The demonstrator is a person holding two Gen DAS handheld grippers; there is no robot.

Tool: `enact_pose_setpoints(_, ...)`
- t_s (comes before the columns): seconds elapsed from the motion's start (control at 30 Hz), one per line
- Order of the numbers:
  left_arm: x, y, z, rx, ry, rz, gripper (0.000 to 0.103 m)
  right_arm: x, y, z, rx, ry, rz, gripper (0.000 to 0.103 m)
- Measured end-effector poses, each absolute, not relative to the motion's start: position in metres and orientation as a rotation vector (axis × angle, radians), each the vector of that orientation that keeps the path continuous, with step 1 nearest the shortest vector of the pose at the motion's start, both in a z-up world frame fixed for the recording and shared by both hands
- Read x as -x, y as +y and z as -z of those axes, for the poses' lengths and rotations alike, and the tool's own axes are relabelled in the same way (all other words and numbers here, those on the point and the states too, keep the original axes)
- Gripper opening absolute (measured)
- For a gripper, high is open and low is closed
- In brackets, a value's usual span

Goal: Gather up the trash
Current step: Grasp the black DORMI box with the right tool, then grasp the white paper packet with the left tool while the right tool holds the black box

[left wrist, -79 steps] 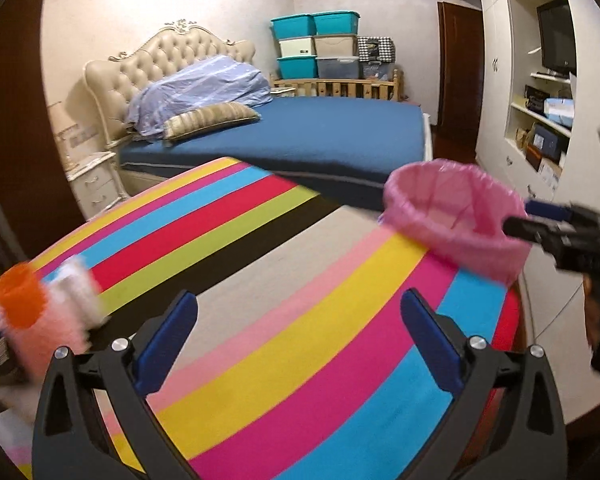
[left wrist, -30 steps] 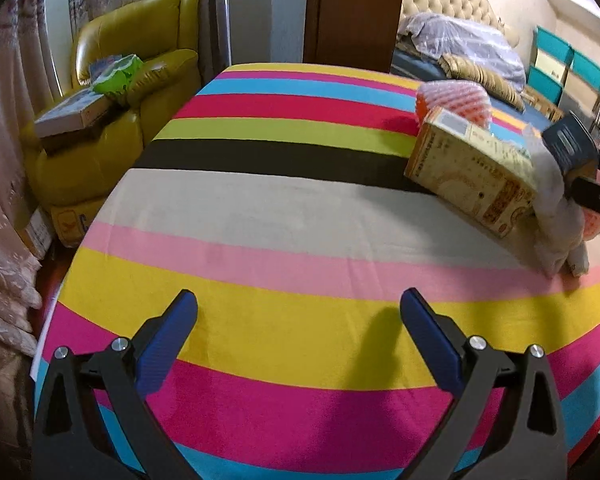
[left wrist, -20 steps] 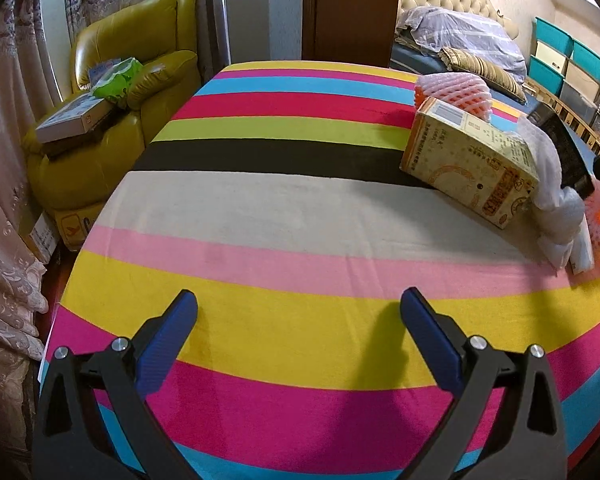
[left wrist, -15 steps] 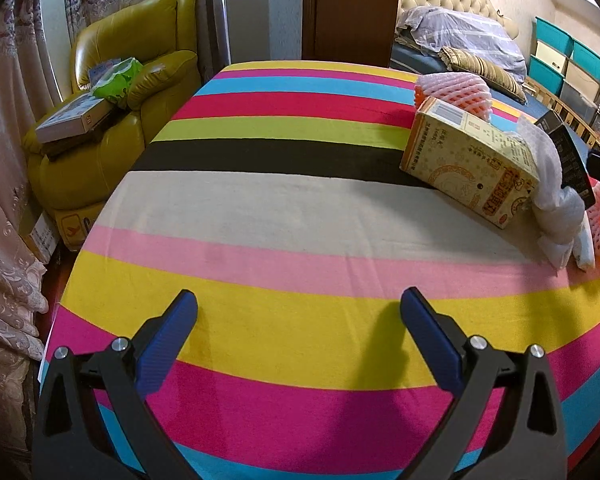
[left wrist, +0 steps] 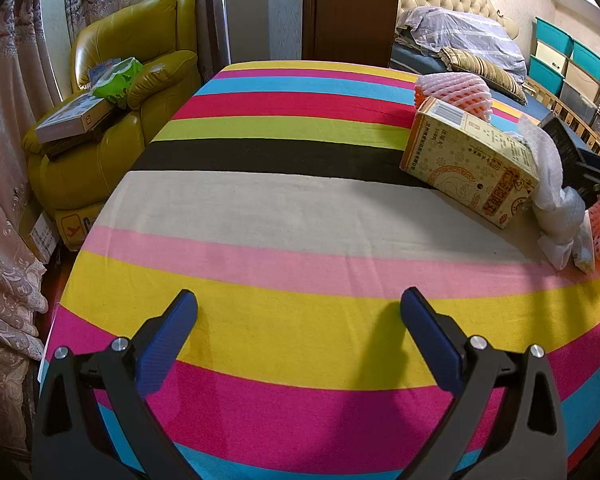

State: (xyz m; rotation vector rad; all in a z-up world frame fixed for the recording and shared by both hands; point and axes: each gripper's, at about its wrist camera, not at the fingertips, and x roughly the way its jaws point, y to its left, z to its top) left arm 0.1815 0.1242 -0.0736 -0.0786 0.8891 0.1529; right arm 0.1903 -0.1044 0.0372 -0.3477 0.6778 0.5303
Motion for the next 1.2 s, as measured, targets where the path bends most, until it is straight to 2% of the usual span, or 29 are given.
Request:
enact_pose_setpoints(0.23,-0.181,0.123,0.075,0.074,0.889,-0.158,0.099,-0.14,-0.158,-0.076,0.221,0.606,-0.515,0.041)
enact_pose_setpoints(0.5,-0.179,0.117,0.074,0.034,0.878,-0.183,0.098,-0.082,-0.233,-0.066,0.182,0.607,-0.345,0.041)
enact_pose_setpoints(0.63,-0.165,0.077,0.062,-0.033,0.798,-0.121,0.097,-0.077,-0.275,-0.045,0.137,0.657,-0.221,0.041)
enact_pose_setpoints(0.87,-0.156,-0.038,0.046,-0.085,0.713,0.172,0.097,-0.079,-0.326,-0.013,0.08,0.742,-0.07,0.041)
enact_pose_setpoints(0.93,-0.158,-0.067,0.046,-0.085,0.716,0.237,0.092,-0.078,-0.335,-0.008,0.066,0.751,-0.057,0.041)
enact_pose_setpoints(1.0,-0.159,-0.086,0.048,-0.099,0.719,0.279,0.077,-0.079,-0.343,-0.008,0.027,0.742,-0.069,0.041)
enact_pose_setpoints(1.1,-0.168,-0.111,0.051,-0.144,0.737,0.315,0.062,-0.079,-0.346,-0.006,0.018,0.731,-0.066,0.041)
enact_pose_setpoints(1.2,-0.187,-0.12,0.053,-0.14,0.768,0.276,0.059,-0.078,-0.344,-0.004,0.032,0.717,-0.059,0.041)
